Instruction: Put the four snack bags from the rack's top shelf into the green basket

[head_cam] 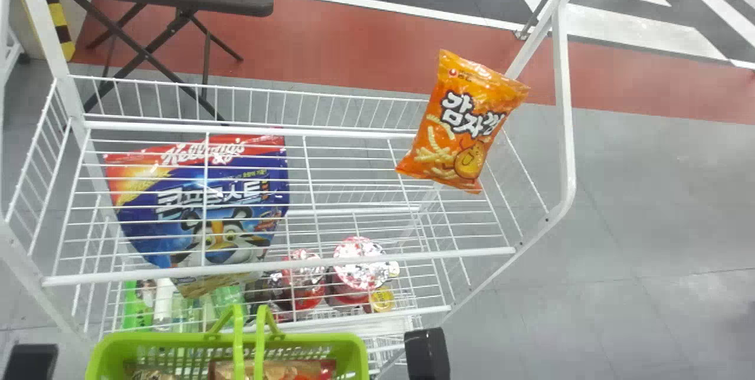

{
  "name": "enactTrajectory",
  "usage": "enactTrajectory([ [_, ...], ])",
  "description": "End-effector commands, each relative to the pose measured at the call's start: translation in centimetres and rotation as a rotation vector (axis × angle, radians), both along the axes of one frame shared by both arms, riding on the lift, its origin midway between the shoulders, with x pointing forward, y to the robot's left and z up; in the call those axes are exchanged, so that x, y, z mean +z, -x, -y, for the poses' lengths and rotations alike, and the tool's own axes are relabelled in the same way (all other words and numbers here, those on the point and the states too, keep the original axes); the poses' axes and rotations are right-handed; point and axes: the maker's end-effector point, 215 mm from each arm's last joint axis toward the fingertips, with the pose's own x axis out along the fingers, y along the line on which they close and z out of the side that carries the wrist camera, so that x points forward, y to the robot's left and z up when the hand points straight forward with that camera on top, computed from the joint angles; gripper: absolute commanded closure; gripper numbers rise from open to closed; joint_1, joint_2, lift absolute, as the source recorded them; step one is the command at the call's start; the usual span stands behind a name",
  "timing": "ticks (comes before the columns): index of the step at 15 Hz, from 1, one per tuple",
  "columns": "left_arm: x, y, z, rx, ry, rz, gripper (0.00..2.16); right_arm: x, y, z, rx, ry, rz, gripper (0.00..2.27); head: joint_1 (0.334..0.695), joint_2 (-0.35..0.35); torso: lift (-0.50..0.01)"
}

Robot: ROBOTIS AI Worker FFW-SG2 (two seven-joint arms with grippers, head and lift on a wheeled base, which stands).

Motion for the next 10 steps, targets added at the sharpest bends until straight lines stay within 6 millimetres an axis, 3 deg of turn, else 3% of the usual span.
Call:
enactTrajectory([
  [1, 0.1, 0.2, 0.4, -0.01, 0.003, 0.002, 2.15, 0.3, -1.3, -2.5, 0.017, -0.04, 0.058, 2.01, 0.695, -0.258, 0.0],
  [3, 0.1, 0.3, 0.5, -0.013, 0.002, 0.001, 2.15, -1.2, -1.3, -2.9, 0.039, -0.007, 0.055, 1.95, 0.695, -0.17, 0.0],
  [4, 0.1, 0.3, 0.4, -0.012, 0.001, 0.001, 2.15, -1.8, -1.4, -2.4, 0.042, 0.011, 0.055, 1.54, 0.695, -0.146, 0.0],
  [5, 0.0, 0.2, 0.3, -0.009, 0.001, 0.0, 2.15, -2.0, -1.4, -1.6, 0.046, 0.027, 0.053, 0.49, 0.695, -0.136, 0.0],
  [6, 0.0, 0.2, 0.2, -0.007, -0.002, 0.0, 2.15, -2.1, -1.5, -0.3, 0.035, 0.05, 0.041, 0.0, 0.695, -0.136, 0.0],
  [10, -0.1, -0.1, 0.5, -0.013, -0.008, 0.007, 2.15, 0.1, -2.5, 3.9, -0.013, 0.103, 0.054, 0.06, 0.695, -0.27, 0.0],
])
